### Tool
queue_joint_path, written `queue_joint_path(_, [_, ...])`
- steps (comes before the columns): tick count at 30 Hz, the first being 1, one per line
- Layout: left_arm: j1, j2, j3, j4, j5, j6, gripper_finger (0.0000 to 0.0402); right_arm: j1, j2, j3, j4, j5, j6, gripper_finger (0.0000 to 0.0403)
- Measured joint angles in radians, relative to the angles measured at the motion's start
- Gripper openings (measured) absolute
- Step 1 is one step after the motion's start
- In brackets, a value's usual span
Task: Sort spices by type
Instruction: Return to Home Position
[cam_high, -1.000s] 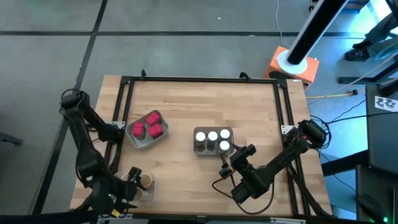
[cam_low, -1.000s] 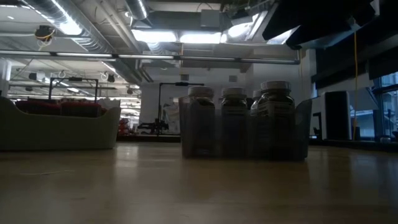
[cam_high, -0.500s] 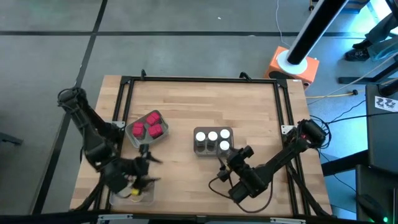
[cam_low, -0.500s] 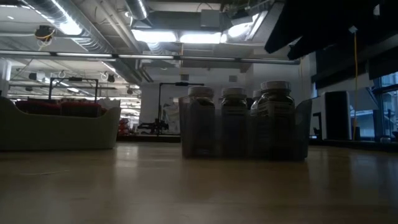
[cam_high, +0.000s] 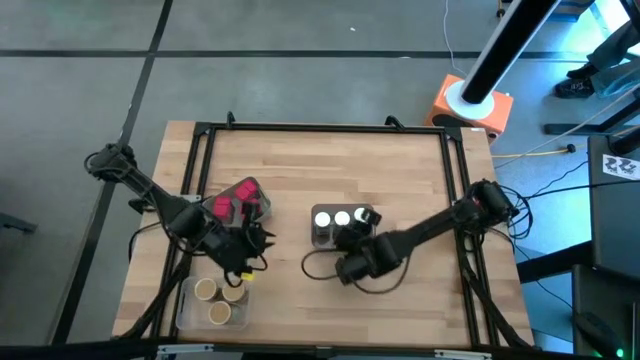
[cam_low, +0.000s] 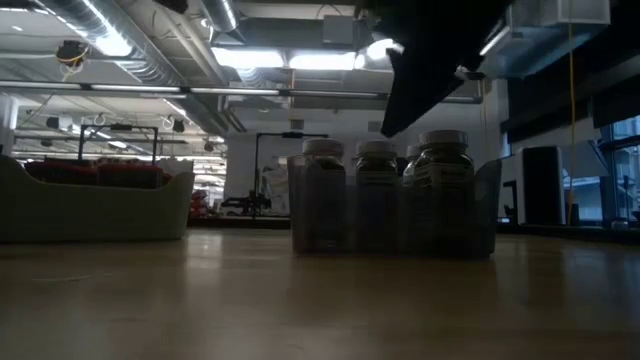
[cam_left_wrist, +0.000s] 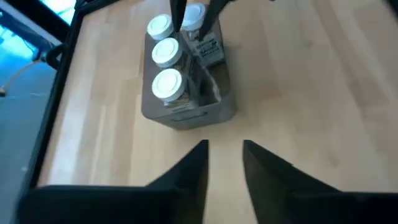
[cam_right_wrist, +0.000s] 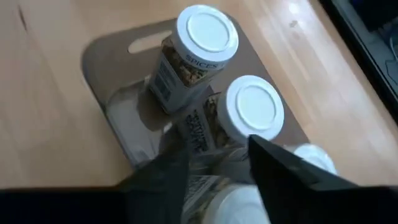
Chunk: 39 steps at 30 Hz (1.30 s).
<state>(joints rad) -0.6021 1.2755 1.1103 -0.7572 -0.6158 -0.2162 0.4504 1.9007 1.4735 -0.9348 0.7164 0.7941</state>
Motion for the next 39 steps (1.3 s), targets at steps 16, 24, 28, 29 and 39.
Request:
queue_joint_path(16, [0.227, -0.329, -0.242, 0.229, 0.215, 0.311, 0.0003, -0.179, -0.255, -0.089, 0.177, -0.318, -0.467, 0.0020])
queue_joint_path(24, [0.308, -0.535, -0.420, 0.405, 0.326, 0.348, 0.0002, -0.266, -0.485, -0.350, 0.417, -0.443, -0.540, 0.0005])
queue_joint_path(28, [0.333, -0.615, -0.490, 0.488, 0.327, 0.332, 0.0006, -0.289, -0.627, -0.525, 0.554, -0.448, -0.569, 0.0012])
queue_joint_path(29, [0.339, -0.633, -0.507, 0.512, 0.327, 0.329, 0.0006, -0.295, -0.666, -0.571, 0.603, -0.449, -0.581, 0.0012])
queue_joint_path(39, [0.401, -0.763, -0.656, 0.653, 0.317, 0.377, 0.0007, -0.314, -1.032, -1.028, 1.036, -0.456, -0.647, 0.0011])
